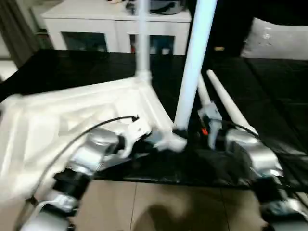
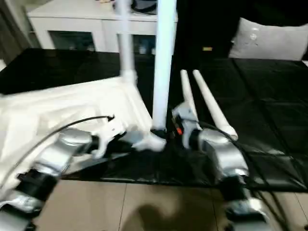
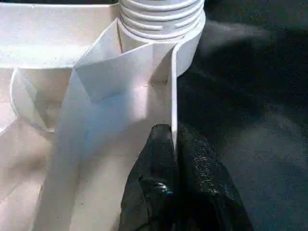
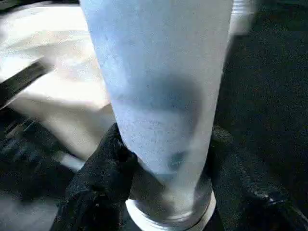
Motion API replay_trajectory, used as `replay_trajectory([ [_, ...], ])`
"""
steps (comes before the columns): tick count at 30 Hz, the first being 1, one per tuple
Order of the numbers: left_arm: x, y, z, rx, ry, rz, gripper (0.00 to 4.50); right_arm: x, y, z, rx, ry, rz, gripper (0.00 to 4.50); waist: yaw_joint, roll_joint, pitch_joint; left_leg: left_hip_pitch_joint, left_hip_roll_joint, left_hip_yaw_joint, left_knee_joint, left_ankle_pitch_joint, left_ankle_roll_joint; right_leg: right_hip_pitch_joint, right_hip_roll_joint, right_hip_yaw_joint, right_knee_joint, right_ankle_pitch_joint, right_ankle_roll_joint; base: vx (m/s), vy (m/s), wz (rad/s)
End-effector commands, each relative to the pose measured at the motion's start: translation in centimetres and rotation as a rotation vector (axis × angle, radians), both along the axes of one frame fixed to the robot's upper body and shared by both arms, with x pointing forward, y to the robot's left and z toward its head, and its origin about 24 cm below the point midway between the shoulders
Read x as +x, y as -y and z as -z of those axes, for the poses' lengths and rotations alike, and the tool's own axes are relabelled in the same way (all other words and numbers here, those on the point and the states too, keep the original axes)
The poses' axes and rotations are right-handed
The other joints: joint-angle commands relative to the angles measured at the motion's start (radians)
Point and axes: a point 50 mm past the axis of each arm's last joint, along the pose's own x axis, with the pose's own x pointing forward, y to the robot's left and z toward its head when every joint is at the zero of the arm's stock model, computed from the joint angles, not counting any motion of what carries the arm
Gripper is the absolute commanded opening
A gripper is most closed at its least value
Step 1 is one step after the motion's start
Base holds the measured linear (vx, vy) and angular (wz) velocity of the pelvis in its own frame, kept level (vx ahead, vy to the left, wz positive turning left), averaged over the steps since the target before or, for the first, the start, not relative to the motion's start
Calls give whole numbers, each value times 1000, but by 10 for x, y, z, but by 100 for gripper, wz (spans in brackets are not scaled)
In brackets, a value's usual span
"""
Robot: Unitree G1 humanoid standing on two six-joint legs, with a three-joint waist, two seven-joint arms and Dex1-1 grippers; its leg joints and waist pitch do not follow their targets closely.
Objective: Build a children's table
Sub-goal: Rotate leg to tighten
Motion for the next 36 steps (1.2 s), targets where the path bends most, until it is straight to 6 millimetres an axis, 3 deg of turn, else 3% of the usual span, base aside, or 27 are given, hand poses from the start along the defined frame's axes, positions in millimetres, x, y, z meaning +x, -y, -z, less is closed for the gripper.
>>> replay_trajectory([
  [1,2,31,-14,-99,50,28,0,-5,-27,17,39,-104,-27,201,6,-7,-49,-8,71,-38,-69,-141,45,48,-109,72,-110,-458,-46,0,0,0],
  [2,3,35,-15,-103,61,11,0,-4,-28,17,47,-83,-19,201,7,-7,-49,-9,69,-37,-69,-130,59,48,-108,73,-111,-451,-46,0,0,0],
  [3,3,36,-15,-104,64,6,0,-4,-29,16,51,-75,-16,257,9,-7,-51,-9,71,-36,-69,-119,70,47,-108,75,-108,-433,-47,0,0,0],
  [4,4,38,-16,-96,79,6,0,-3,-29,15,69,-56,-4,271,11,-7,-52,-10,72,-36,-69,-113,75,47,-108,75,-105,-419,-50,0,0,0],
  [10,7,28,-18,-42,140,25,0,-3,-15,6,101,28,2,319,19,2,-64,-17,88,-40,-67,-24,116,51,-111,84,-68,-183,-127,0,0,0],
  [15,4,11,-17,-12,146,97,0,-14,0,-4,116,80,-151,357,31,3,-64,-22,86,-38,-64,-26,144,55,-113,84,-68,-164,-127,0,0,0],
  [18,1,6,-15,5,145,147,0,-14,8,-7,95,102,-175,374,39,4,-64,-22,90,-40,-64,-19,141,52,-114,82,-67,-170,-131,0,0,0],
  [19,-1,1,-14,24,152,202,0,-14,18,-9,65,114,-205,401,37,0,-64,-23,88,-37,-64,-22,141,52,-113,82,-68,-177,-130,0,0,0],
  [23,-4,-4,-13,27,140,260,0,-16,27,-15,52,119,-280,401,52,3,-65,-17,93,-36,-62,-16,142,47,-112,83,-63,-169,-132,0,0,0],
  [29,-9,-17,-10,100,122,446,0,-29,37,-19,-11,96,-570,401,74,-2,-69,-23,92,-35,-53,15,173,47,-113,83,-49,-102,-146,0,0,0],
  [36,-9,-23,-11,130,110,534,0,-30,40,-18,-18,45,-668,334,77,-4,-62,-23,91,-33,-58,-47,132,45,-112,83,-64,-245,-118,0,0,0],
])
